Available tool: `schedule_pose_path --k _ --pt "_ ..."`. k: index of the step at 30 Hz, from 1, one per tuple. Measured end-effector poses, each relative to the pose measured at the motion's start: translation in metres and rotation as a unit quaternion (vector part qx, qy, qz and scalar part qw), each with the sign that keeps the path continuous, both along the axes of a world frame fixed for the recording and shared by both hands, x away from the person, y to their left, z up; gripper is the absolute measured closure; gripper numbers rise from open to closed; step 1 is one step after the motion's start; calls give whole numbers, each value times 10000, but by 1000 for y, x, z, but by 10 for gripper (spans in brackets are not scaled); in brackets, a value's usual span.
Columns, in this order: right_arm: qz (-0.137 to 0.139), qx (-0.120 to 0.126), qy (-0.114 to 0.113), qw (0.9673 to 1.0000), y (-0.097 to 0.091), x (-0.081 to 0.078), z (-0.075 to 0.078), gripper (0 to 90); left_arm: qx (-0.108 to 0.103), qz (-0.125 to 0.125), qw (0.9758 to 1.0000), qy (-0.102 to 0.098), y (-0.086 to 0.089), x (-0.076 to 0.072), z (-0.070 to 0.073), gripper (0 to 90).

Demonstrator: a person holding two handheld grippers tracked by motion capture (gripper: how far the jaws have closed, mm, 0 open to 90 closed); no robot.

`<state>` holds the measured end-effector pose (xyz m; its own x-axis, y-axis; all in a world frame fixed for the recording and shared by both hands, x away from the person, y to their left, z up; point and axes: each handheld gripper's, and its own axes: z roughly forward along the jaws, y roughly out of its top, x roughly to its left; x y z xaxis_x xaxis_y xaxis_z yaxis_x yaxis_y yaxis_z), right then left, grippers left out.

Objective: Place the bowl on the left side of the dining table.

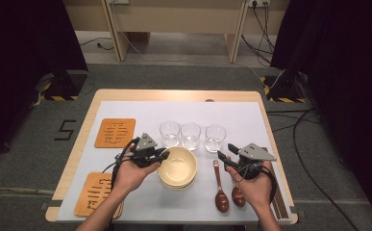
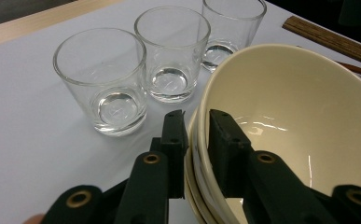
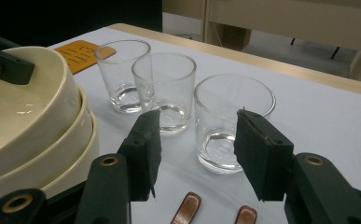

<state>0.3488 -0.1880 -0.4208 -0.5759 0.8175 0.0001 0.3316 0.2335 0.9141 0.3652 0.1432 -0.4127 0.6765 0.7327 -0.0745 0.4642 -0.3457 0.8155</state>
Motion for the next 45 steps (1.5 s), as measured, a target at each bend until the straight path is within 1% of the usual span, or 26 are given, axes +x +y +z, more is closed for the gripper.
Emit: schedule_pose_path --k 2,3,4,6,8,11,17,19,24,27,34,39,45 --pt "-5 -12 5 10000 0 0 0 512 14 -15 10000 -65 -2 -1 0 803" --pt "-1 1 -7 10000 0 0 0 512 96 -22 9999 -117 -3 -1 0 813" --pt "-4 0 -13 10000 0 0 0 512 117 -17 9998 -142 -3 -1 0 818" --pt "-13 1 -7 10000 -1 0 1 512 88 1 9998 -157 -4 -2 0 821" --pt "-19 16 -20 10000 -1 0 0 512 148 0 9997 -210 -4 -3 1 822" --pt "-26 -12 13 10000 -1 0 0 511 147 -1 9996 -249 -5 -4 1 824" --pt "-23 -7 19 10000 -1 0 0 511 225 -27 9987 -455 -6 -7 6 822" --pt "-20 -7 11 10000 -1 0 0 511 253 -76 9980 -574 -6 -8 6 823" --pt "-14 30 -17 10000 -1 0 0 511 296 -105 9969 -716 -6 -10 8 823" --pt "-3 45 -17 10000 -1 0 0 511 196 -84 9965 -809 -6 -12 11 823" --pt "-5 30 -26 10000 -1 0 0 511 110 -132 9944 -1042 -5 -17 22 824" --pt "0 26 -22 10000 0 0 0 511 93 -149 9931 -1160 -3 -18 28 824" --pt "4 23 -29 10000 0 0 0 512 31 -114 9922 -1239 -1 -19 34 824"
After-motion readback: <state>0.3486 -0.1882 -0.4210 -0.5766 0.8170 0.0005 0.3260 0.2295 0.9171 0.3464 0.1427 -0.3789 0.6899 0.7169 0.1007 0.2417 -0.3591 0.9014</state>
